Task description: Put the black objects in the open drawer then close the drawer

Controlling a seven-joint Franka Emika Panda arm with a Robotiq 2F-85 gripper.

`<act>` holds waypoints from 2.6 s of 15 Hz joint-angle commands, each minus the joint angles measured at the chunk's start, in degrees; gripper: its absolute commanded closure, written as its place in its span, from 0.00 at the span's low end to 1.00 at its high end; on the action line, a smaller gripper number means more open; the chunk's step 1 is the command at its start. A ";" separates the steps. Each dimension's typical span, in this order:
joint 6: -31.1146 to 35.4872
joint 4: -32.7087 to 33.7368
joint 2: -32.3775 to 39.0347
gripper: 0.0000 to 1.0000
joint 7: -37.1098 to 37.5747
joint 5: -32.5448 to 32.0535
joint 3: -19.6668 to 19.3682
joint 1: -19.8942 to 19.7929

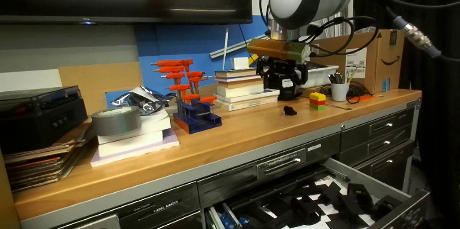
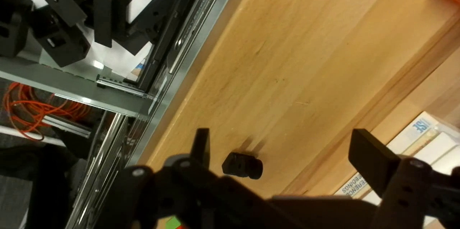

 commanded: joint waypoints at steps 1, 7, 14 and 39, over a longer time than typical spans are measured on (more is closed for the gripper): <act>-2.42 8.15 7.79 0.00 5.93 -2.91 -2.49 2.26; -5.83 18.44 17.38 0.00 6.78 -3.26 -8.70 5.97; -9.17 28.17 26.95 0.00 4.12 -1.10 -14.66 7.92; -13.72 34.01 32.33 0.48 -5.17 5.88 -17.48 8.20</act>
